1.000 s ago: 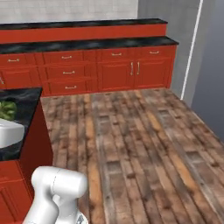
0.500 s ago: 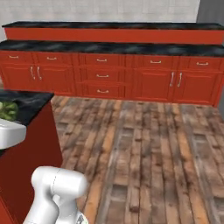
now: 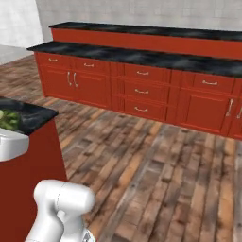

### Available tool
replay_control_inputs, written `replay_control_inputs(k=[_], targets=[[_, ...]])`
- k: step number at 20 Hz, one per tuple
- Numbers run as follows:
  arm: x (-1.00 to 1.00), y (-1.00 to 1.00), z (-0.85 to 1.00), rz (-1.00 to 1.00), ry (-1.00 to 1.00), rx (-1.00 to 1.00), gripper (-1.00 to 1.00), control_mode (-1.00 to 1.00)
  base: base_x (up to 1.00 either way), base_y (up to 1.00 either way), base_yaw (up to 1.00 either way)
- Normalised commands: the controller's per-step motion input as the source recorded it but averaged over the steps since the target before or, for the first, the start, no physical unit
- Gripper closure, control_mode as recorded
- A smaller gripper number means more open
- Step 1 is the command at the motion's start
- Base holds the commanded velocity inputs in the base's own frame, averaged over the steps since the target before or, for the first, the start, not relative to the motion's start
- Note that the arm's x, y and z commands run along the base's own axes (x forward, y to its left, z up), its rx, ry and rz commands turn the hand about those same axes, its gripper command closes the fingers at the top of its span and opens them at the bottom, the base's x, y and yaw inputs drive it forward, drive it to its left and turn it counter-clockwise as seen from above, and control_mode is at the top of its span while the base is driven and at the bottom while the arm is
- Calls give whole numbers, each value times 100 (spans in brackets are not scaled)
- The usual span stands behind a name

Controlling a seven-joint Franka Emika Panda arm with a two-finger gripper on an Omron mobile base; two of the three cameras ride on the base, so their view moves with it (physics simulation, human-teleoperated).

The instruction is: Place the cold items (broccoli and pear) from the fridge in one tupperware on the dining counter. Place the warm items (hot dog and kebab skewer) in the stove area in another tupperware.

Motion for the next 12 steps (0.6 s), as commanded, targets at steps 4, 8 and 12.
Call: replay_control_inputs(k=[4, 8, 12], targets=[[0, 0, 0, 0, 0, 0, 100, 100, 93, -69, 53], [0, 0, 0, 0, 0, 0, 100, 100, 92, -68, 54], [0, 0, 0, 0, 0, 0, 100, 100, 92, -68, 55]])
